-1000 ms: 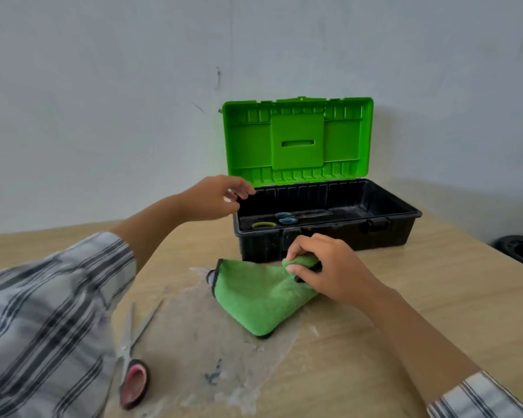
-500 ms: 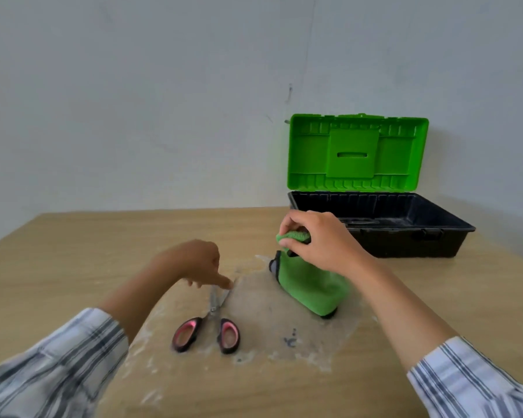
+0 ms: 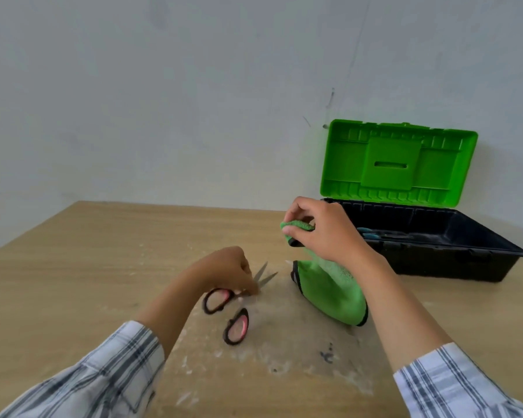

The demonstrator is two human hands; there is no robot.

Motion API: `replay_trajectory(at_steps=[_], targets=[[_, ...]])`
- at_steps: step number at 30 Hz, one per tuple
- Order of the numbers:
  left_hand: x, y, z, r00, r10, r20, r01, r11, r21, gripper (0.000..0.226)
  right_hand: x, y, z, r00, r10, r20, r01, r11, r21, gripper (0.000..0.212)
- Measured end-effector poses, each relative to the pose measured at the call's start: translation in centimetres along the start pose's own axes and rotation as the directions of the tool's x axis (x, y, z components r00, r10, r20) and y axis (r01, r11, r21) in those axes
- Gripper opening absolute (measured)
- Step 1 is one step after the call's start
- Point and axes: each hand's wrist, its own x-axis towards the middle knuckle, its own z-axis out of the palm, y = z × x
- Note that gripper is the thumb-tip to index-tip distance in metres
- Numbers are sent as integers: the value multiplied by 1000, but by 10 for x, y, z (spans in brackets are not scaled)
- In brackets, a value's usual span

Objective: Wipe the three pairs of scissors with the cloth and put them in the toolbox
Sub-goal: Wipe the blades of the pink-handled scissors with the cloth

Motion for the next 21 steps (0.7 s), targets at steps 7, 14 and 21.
replay_trajectory(at_steps=[7,14,21], targets=[[10,20,-43,954,100,-283,-241,818,-522,19,18,9,-23,941,250,-229,-173,935,310,13],[6,62,-59,909,190,-372,-404,628,-665,17,17,3,-44,930,368,-9,-195,514,835,18],[11,74,-46,901,241,-361,-427,635,-643,19,15,1,-49,945,323,57,-211,464,860,27]])
